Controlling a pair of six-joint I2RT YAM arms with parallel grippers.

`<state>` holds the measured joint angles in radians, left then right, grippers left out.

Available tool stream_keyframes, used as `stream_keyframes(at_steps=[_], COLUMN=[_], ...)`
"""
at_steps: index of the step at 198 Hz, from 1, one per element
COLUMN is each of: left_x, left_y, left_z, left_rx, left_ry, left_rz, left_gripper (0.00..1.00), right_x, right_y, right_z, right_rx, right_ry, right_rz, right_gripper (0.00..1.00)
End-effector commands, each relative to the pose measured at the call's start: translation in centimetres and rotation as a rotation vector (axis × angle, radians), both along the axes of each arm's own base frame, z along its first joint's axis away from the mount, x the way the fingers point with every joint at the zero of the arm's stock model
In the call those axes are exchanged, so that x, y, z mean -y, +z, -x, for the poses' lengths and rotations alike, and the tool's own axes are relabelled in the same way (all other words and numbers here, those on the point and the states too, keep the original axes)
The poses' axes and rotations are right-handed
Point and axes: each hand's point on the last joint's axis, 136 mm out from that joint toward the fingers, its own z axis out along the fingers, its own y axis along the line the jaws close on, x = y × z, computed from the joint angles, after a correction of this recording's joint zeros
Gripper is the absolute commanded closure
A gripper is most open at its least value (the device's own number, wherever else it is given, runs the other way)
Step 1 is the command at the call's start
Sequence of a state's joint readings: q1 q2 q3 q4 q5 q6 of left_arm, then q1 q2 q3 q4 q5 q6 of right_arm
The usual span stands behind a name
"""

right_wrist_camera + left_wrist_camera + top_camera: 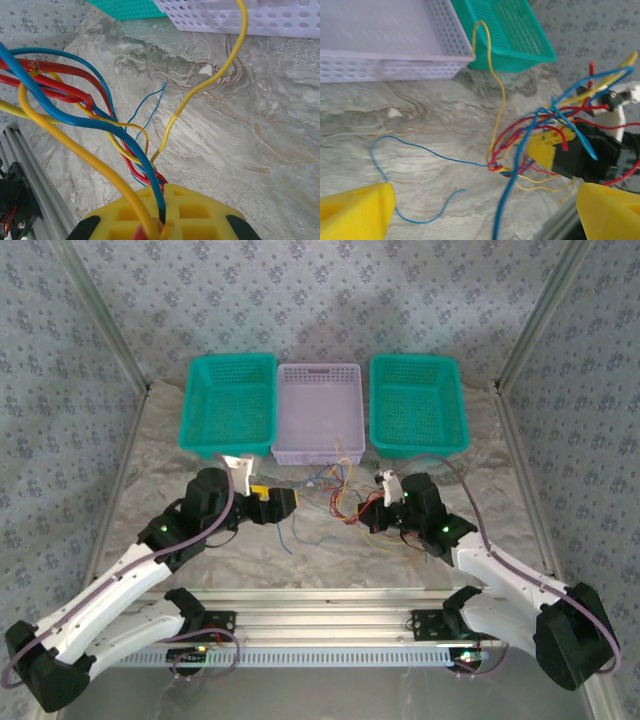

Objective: Untangle the cables

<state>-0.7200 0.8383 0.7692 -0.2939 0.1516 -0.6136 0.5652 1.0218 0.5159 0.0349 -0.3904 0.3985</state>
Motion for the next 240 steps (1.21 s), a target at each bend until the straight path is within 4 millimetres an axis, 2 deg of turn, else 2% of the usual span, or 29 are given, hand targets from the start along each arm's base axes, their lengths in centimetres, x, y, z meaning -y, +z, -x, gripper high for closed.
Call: stream_keyframes(at_steps=[1,28,45,77,109,114,134,146,156,182,240], left_x=[2.0,1.6,1.2,1.4,1.9,2.0,2.1,2.1,2.0,1.1,-3.8], left_y=[1.1,0.6,0.6,0.0,-0.3,-0.2,-0.1,-0.2,-0.2,-0.2,1.3], left_z=[0.9,0.2,-0.1,-0.3,-0.3,-0.2,-0.2,-0.1,-0.1,-0.3,-1.6], left_rx=[0.012,0.009,0.018,0.007,0.001,0.003,0.007,0.006,0.006,0.02,0.075], left_ry=[-0.105,-0.068,-0.041,-0.046,-0.063,-0.067,-0.076,-0.078,-0.076,-0.033,0.172], left_rz=[0.066,0.035,0.022,0.006,0.021,0.025,0.029,0.029,0.026,0.011,-0.094], left_gripper=[0.07,0.09,0.13,0.4,0.57,0.64,0.81,0.89,1.0,1.0,1.0], right_x=[-1.5,-2.5,-2.8,-3.4,-3.7,-3.8,-3.8,-3.8,-3.8,-2.9,0.8], right_y=[2.1,2.1,2.0,2.1,1.9,1.9,1.5,1.4,1.4,0.5,-3.0], right_z=[0.1,0.7,0.9,1.4,1.5,1.6,1.5,1.5,1.4,0.6,-2.0], right_rx=[0.053,0.056,0.053,0.054,0.047,0.047,0.043,0.041,0.042,0.036,-0.087], right_ry=[0.068,0.115,0.134,0.164,0.176,0.179,0.173,0.17,0.165,0.11,-0.073], right_rz=[-0.037,-0.03,-0.027,-0.031,-0.025,-0.025,-0.015,-0.013,-0.01,0.039,0.119], right_gripper=[1.0,1.0,1.0,1.0,1.0,1.0,1.0,1.0,1.0,1.0,1.0])
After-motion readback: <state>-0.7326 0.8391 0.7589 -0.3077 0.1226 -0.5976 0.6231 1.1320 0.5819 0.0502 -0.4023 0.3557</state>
